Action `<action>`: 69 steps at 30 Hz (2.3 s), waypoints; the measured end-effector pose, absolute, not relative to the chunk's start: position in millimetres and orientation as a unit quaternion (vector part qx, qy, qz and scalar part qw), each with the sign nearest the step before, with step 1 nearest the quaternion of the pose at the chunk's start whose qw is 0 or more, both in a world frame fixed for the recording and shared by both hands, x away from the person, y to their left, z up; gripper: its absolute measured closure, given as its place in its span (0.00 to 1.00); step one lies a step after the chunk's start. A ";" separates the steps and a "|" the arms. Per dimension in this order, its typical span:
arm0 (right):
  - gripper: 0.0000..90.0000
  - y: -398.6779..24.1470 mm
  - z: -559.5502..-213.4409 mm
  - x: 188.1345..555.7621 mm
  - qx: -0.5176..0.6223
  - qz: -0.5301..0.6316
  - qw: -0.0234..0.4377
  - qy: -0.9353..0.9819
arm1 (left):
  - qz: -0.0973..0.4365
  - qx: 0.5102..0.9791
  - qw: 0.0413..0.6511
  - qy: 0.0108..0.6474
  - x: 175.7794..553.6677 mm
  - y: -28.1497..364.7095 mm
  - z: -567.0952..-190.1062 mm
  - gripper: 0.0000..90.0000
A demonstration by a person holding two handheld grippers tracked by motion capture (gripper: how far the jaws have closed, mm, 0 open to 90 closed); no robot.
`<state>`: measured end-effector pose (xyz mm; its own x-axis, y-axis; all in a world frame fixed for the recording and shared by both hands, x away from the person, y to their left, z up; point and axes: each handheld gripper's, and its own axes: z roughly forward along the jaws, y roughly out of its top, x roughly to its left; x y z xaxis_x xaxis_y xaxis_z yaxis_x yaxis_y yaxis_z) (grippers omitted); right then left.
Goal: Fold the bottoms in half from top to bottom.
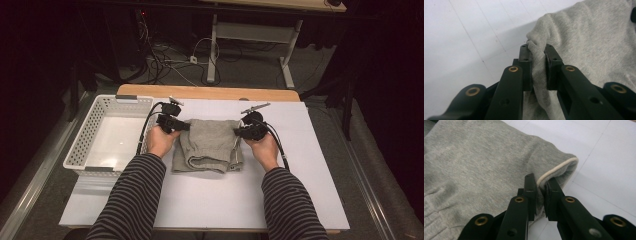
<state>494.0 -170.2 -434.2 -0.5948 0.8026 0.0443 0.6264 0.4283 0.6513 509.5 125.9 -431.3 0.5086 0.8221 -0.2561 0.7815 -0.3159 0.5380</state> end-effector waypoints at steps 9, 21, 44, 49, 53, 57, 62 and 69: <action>0.74 -175.5 -434.3 489.4 0.436 0.332 0.128 0.826 | 0.040 0.812 0.302 0.497 503.2 125.9 -426.3 0.57; 0.75 -174.7 -418.8 464.5 0.403 0.353 0.135 0.833 | 0.047 0.827 0.322 0.459 473.4 125.6 -409.6 0.53; 0.71 -150.7 -449.4 425.9 0.351 0.345 0.096 0.865 | 0.023 0.866 0.311 0.392 413.8 113.8 -448.5 0.49; 0.73 -150.9 -456.1 419.7 0.348 0.342 0.097 0.868 | 0.029 0.863 0.319 0.390 407.0 114.9 -452.8 0.50; 0.73 -151.8 -461.8 413.8 0.351 0.348 0.103 0.863 | 0.032 0.858 0.331 0.390 401.6 117.7 -456.3 0.50; 0.73 -152.2 -462.4 414.1 0.353 0.351 0.101 0.861 | 0.030 0.850 0.346 0.395 398.9 121.9 -458.5 0.50; 0.71 -152.5 -459.2 413.3 0.352 0.352 0.110 0.860 | 0.026 0.846 0.355 0.396 396.1 125.7 -457.6 0.50; 0.65 -162.2 -446.3 409.0 0.356 0.367 0.122 0.851 | 0.035 0.846 0.359 0.393 392.4 127.8 -456.2 0.50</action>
